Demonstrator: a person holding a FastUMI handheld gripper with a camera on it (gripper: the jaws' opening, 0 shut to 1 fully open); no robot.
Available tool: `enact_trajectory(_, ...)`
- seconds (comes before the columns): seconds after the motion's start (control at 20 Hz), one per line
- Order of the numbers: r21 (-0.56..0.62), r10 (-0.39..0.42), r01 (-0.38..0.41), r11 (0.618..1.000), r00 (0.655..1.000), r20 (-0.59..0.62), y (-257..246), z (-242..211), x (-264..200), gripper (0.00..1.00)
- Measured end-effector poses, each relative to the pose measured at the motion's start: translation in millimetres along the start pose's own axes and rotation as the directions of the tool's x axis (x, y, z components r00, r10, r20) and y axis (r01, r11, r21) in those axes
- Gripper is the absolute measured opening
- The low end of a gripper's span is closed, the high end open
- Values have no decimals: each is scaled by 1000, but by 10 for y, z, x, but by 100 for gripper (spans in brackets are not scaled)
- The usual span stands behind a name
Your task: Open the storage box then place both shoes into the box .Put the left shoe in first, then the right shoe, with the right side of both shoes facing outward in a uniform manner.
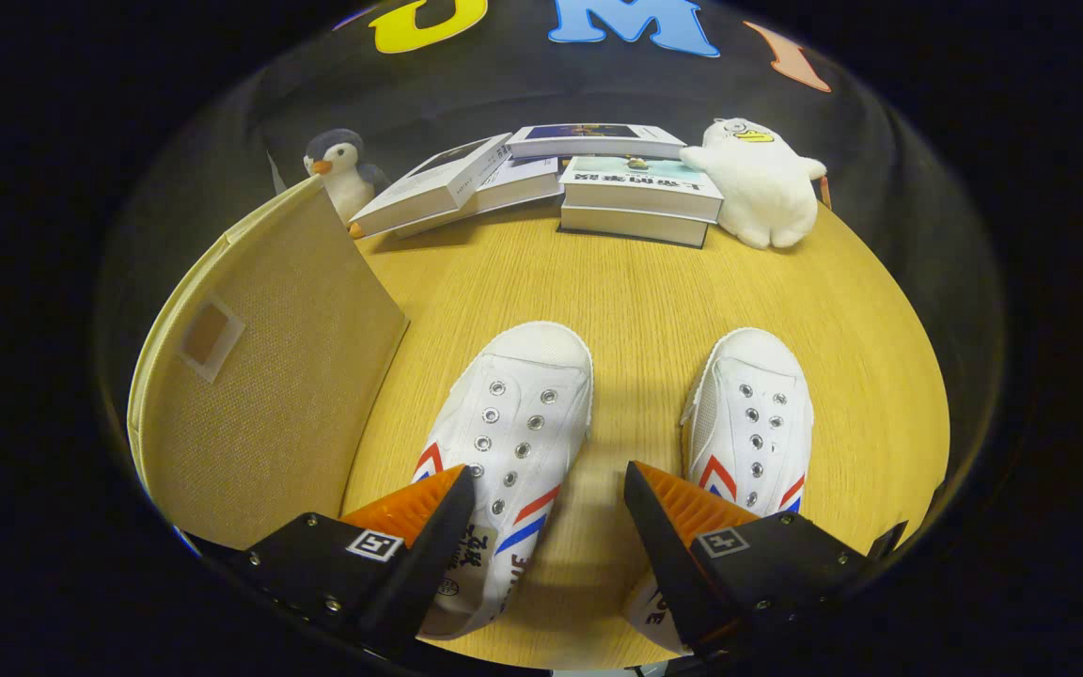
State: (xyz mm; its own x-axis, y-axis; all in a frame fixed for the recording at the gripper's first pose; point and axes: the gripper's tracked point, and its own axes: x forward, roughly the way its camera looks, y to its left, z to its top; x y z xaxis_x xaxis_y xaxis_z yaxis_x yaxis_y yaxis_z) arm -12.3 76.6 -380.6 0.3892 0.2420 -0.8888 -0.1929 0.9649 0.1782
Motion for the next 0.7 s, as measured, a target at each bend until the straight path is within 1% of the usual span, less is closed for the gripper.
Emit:
enact_trajectory(0.1,39,30,-30,999,999,-11,44,-14,23,86)
enact_trajectory(0.15,58,40,-39,998,999,-17,59,-25,33,83)
enact_trajectory(0.2,76,50,-48,996,999,-20,56,-39,39,76)
enact_trajectory(0.25,97,61,-58,994,998,-26,54,-48,42,76)
enact_trajectory(0.3,132,105,-101,986,994,-29,109,-55,57,76)
enact_trajectory(0.35,184,104,-98,978,994,-23,127,-67,102,75)
enact_trajectory(0.4,197,119,-110,974,992,-31,108,-58,29,47)
enact_trajectory(0.65,202,109,-97,975,993,-52,138,-48,46,47)
enact_trajectory(0.7,230,78,-69,971,997,-30,68,-20,72,47)
